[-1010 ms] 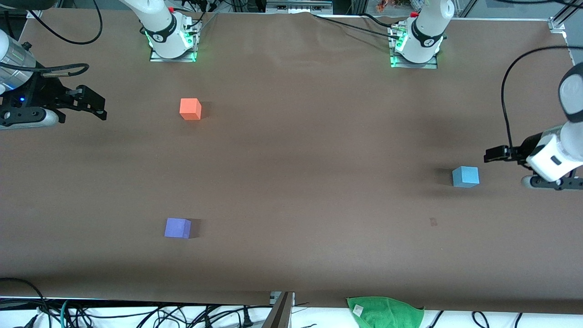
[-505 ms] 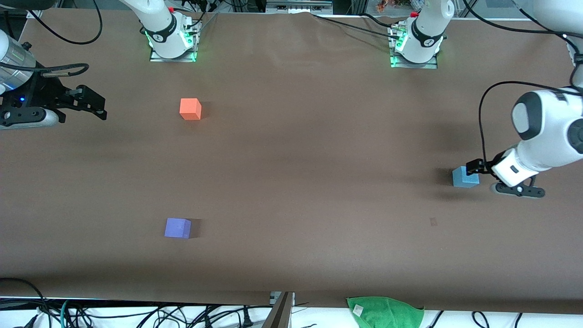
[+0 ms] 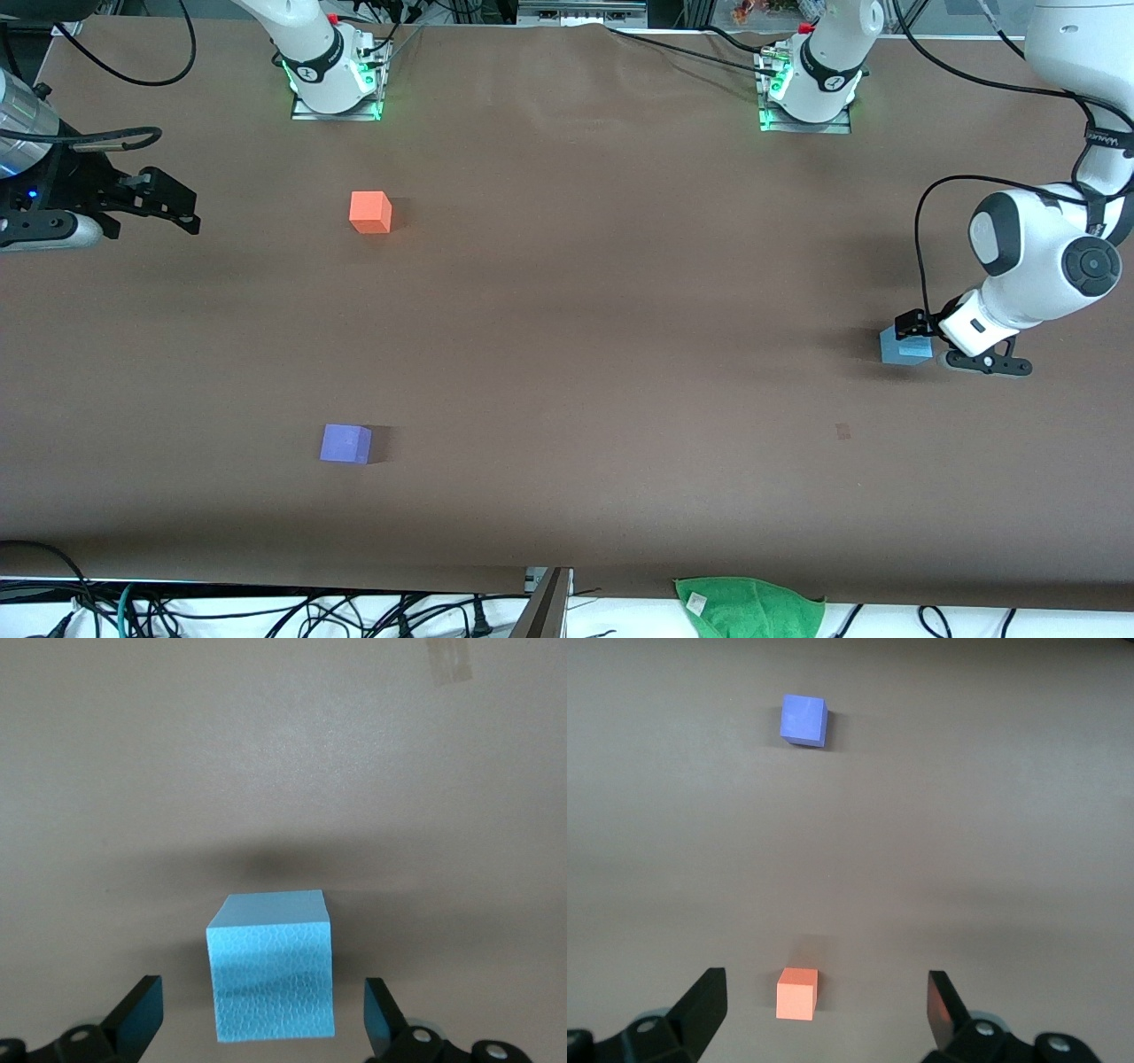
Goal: Place blue block between orange and purple blocks
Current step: 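Close the left gripper on the light blue cube and lift it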
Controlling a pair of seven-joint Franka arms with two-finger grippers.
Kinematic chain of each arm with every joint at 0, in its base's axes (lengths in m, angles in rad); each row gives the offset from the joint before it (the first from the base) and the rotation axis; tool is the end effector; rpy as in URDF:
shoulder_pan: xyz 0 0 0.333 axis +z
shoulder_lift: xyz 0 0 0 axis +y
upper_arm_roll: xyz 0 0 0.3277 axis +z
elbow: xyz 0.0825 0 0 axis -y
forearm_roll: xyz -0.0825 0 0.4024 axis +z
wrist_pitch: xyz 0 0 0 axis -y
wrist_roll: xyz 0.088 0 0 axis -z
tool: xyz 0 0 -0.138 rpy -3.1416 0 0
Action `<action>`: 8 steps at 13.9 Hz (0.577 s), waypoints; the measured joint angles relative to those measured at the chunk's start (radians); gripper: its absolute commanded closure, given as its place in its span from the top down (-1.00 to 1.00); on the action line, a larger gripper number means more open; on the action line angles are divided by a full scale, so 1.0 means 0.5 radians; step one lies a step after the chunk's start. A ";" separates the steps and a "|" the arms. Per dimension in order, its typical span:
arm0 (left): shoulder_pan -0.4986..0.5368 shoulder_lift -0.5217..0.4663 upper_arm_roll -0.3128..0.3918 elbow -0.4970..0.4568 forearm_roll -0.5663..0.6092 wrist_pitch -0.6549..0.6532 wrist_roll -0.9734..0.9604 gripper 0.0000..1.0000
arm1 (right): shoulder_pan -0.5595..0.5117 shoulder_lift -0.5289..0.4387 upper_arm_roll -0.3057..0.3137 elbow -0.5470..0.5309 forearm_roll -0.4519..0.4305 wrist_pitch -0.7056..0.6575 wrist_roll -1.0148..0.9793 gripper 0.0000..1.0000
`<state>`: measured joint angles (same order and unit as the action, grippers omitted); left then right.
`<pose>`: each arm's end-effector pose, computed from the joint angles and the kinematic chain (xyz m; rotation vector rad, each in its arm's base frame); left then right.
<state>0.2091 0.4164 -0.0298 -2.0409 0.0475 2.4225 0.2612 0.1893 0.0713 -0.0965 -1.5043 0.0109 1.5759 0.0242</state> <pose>0.5995 0.1098 0.1988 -3.1252 0.1812 0.0589 0.5935 0.0587 0.5968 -3.1357 -0.1079 -0.0006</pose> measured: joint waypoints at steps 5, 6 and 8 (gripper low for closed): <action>0.000 0.149 -0.001 -0.099 0.000 0.361 0.003 0.08 | 0.000 0.000 -0.002 0.000 0.000 -0.003 0.000 0.99; 0.000 0.168 -0.001 -0.110 0.000 0.386 0.004 -0.19 | 0.000 0.000 -0.002 0.000 0.000 -0.005 0.000 0.99; 0.000 0.174 -0.001 -0.114 0.000 0.396 0.007 -0.49 | 0.000 0.001 -0.006 0.000 0.000 -0.007 0.000 0.99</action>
<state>0.2093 0.5035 -0.0302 -2.0978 0.0476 2.6207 0.2645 0.1892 0.0717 -0.0994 -1.5043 0.0110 1.5723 0.0242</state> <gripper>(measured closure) 0.396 0.000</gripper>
